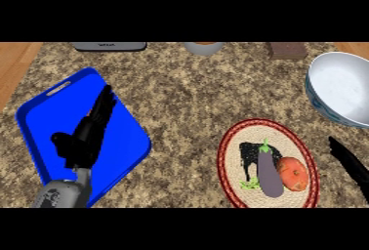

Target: Pick the squash from the placemat and place it in the bowl

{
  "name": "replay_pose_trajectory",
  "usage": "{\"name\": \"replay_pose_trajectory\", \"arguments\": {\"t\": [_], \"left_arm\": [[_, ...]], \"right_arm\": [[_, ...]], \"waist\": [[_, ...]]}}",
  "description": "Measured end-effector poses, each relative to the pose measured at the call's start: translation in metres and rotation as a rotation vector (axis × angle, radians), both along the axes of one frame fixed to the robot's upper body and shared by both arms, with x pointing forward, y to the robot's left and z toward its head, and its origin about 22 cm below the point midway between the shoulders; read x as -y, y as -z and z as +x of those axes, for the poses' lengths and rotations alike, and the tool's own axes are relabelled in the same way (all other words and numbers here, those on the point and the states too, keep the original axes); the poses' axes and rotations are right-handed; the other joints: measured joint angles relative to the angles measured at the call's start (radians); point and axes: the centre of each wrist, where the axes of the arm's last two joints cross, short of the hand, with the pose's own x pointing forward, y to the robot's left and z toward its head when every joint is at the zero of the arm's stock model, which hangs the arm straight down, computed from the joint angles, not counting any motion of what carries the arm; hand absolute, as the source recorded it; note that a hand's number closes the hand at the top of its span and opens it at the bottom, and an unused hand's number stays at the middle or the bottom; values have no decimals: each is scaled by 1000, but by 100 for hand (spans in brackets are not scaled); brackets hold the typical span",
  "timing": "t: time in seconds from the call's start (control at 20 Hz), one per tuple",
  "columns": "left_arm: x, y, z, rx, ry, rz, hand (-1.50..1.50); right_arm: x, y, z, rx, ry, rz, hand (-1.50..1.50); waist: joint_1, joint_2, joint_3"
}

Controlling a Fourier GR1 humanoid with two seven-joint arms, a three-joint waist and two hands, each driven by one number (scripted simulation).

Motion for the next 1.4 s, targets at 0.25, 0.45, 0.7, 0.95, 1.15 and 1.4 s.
{"name": "replay_pose_trajectory", "arguments": {"t": [0.25, 0.45, 0.7, 0.95, 1.15, 1.4], "left_arm": [[-1, 0, -1, -9, -7, -2, 0], [-1, -3, 8, -6, -8, -1, 0], [2, 3, 3, -4, -1, -3, 0], [1, -7, -3, -2, -7, -1, 0], [2, -4, -5, 0, -1, 3, 0], [-4, -5, -1, -3, -1, 0, 0]], "right_arm": [[-13, 4, -12, 10, -4, 55, -150], [-13, 10, -8, -21, 5, 86, -150], [-17, 25, -2, -38, 9, 120, -150], [-16, 46, 6, -44, 19, 136, -150], [-17, 62, 9, -45, 30, 120, -150], [-19, 78, 15, -62, 63, 13, -150]], "waist": [[-1, 0, 0], [-1, 0, 0], [1, 0, 0], [2, 0, 0], [2, 0, 0], [3, 1, 0]]}}
